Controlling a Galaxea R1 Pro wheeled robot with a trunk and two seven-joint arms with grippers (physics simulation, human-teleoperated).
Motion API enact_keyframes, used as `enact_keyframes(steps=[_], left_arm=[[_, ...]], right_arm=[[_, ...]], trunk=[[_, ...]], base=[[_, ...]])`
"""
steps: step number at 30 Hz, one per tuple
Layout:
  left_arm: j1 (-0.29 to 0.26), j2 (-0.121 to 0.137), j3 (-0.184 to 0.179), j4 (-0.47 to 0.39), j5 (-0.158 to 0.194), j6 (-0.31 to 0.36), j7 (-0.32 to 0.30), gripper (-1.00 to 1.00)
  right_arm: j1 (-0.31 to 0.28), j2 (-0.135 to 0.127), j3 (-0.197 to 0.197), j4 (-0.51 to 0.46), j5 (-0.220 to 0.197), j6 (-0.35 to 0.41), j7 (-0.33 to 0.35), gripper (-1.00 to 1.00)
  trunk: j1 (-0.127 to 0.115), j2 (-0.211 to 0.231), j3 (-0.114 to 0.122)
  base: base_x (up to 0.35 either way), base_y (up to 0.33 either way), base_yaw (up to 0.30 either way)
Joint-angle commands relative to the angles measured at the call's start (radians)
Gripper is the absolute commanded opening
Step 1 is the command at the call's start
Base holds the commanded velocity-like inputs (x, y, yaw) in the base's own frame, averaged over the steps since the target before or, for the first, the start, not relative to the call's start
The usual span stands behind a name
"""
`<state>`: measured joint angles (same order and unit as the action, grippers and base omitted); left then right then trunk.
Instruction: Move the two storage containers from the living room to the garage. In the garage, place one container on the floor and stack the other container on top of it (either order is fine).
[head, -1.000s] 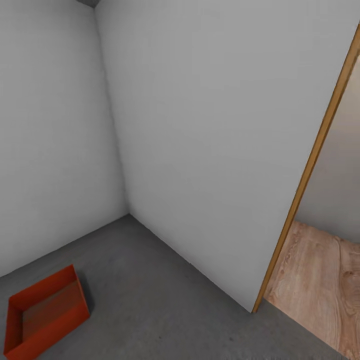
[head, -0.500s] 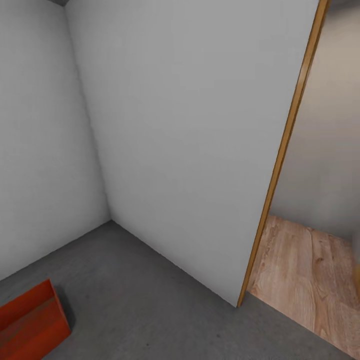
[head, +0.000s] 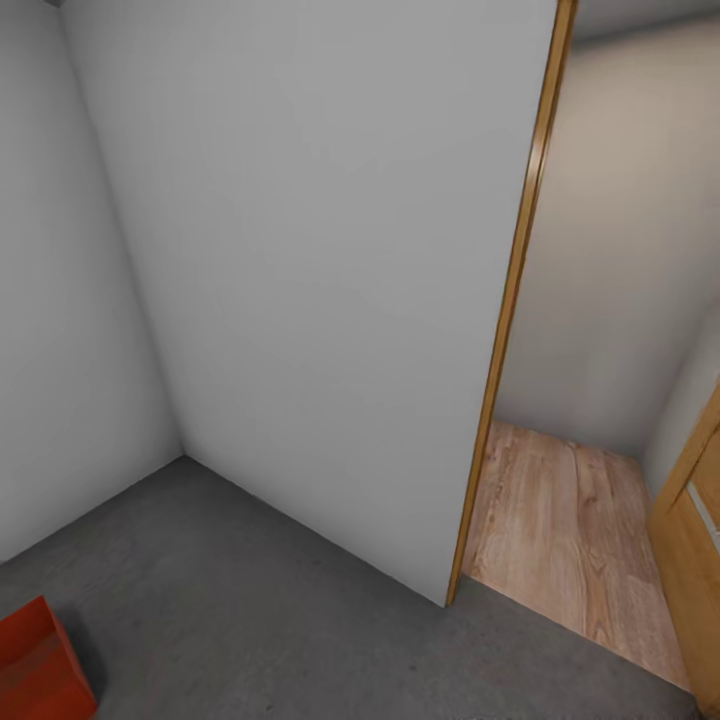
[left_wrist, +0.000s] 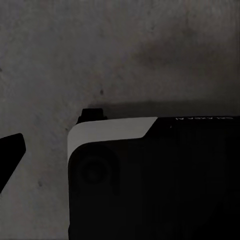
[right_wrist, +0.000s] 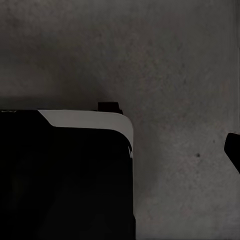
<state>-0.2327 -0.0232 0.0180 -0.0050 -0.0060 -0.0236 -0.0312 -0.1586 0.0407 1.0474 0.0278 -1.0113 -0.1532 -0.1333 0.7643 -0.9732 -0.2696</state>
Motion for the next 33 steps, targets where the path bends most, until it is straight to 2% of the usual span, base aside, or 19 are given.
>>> enact_keyframes(steps=[1,14,33], left_arm=[[0.000,0.000,0.002,0.000,0.000,-0.002,-0.002,1.00],[0.000,0.000,0.002,0.000,-0.001,-0.002,-0.002,1.00],[0.000,0.000,0.002,0.000,-0.002,-0.002,-0.002,1.00]], right_arm=[[-0.001,0.001,0.008,0.003,-0.007,-0.003,0.000,1.00],[-0.001,0.001,0.008,0.003,-0.007,-0.003,0.000,1.00],[-0.001,0.001,0.008,0.003,-0.007,-0.003,0.000,1.00]], trunk=[[0.000,-0.001,0.000],[0.000,-0.001,0.003],[0.000,-0.001,0.002]], base=[[0.000,0.000,-0.246],[0.000,0.000,-0.129],[0.000,0.000,-0.272]])
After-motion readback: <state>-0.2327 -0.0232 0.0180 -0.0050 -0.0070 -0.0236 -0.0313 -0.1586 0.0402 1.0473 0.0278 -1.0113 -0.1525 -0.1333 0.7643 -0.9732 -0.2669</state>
